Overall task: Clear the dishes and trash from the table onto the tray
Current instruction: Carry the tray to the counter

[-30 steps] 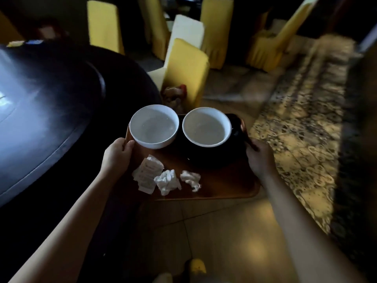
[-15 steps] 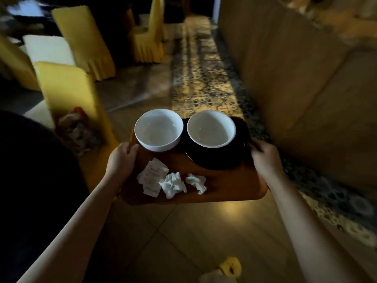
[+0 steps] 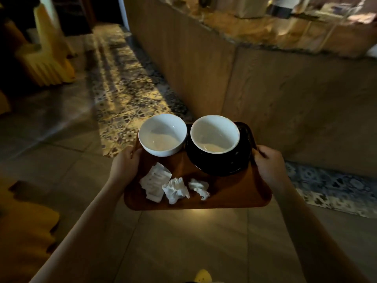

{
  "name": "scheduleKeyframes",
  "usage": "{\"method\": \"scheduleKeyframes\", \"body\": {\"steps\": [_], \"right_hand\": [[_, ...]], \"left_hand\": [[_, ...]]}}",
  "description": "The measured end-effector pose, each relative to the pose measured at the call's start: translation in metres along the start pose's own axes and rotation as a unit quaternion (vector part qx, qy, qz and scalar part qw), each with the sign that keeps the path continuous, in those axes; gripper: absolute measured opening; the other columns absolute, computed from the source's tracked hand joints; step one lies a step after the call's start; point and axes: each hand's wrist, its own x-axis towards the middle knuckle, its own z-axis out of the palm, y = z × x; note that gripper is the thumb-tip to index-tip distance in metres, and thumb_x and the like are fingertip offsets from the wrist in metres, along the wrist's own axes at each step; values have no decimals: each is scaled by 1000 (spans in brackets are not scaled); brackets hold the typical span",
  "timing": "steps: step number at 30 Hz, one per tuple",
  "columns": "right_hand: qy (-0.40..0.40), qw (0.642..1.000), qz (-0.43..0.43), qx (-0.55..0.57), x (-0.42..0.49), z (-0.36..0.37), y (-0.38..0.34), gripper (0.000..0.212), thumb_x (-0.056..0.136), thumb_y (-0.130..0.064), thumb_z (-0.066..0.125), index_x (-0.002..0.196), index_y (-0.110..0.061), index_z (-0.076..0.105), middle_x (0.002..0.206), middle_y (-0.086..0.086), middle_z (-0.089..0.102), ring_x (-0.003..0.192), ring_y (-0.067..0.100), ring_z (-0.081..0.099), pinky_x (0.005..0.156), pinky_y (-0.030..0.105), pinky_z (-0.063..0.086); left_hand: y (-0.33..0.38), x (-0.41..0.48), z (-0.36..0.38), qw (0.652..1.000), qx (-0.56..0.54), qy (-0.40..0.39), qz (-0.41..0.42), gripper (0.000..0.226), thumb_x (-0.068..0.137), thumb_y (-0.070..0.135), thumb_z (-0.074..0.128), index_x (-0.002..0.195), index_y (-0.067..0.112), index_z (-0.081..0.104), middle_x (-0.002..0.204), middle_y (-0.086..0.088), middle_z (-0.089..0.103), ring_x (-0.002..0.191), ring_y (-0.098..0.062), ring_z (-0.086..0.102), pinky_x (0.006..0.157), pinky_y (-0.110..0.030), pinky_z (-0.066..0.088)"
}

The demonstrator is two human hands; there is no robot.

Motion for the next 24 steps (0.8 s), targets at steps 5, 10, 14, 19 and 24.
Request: {"method": "scheduleKeyframes", "body": {"steps": [5, 10, 14, 19, 24], "right_hand": [[53, 998, -10, -19, 44, -41, 19, 43, 94, -10, 49, 53, 0, 42, 50, 12, 39, 47, 11, 39, 49, 28, 28], [91, 996, 18, -10, 91, -67, 38, 39, 93, -13, 50, 63, 11, 53, 54, 20, 46, 43, 7, 39, 43, 21, 30], [126, 991, 33, 1, 134, -79, 56, 43, 94, -21, 51, 75, 17, 56, 67, 37, 54, 56, 22, 45, 52, 30, 33], [175, 982, 67, 14, 198, -90, 70, 45, 94, -23, 50, 62, 8, 53, 54, 19, 45, 50, 13, 44, 46, 22, 31], [211, 973, 89, 27, 263, -102, 78, 45, 94, -25, 51, 66, 10, 55, 54, 16, 45, 51, 16, 41, 50, 27, 31]], "left_hand": [[57, 46, 45, 999, -16, -38, 28, 36, 96, 31, 40, 88, 1, 58, 73, -13, 57, 67, -24, 50, 52, -30, 31], [112, 94, 86, 997, 2, -61, 51, 31, 97, 30, 38, 80, 9, 52, 66, -1, 48, 61, -16, 45, 50, -26, 31], [150, 146, 125, 993, -7, -91, 75, 27, 97, 31, 36, 77, 17, 48, 71, 1, 50, 68, -18, 49, 58, -28, 37], [201, 225, 170, 984, -12, -130, 123, 32, 97, 31, 36, 98, 8, 59, 84, -4, 56, 77, -20, 52, 68, -30, 37], [253, 300, 206, 972, -13, -163, 172, 32, 96, 30, 39, 76, 9, 53, 65, -2, 48, 62, -19, 47, 50, -28, 29]]}}
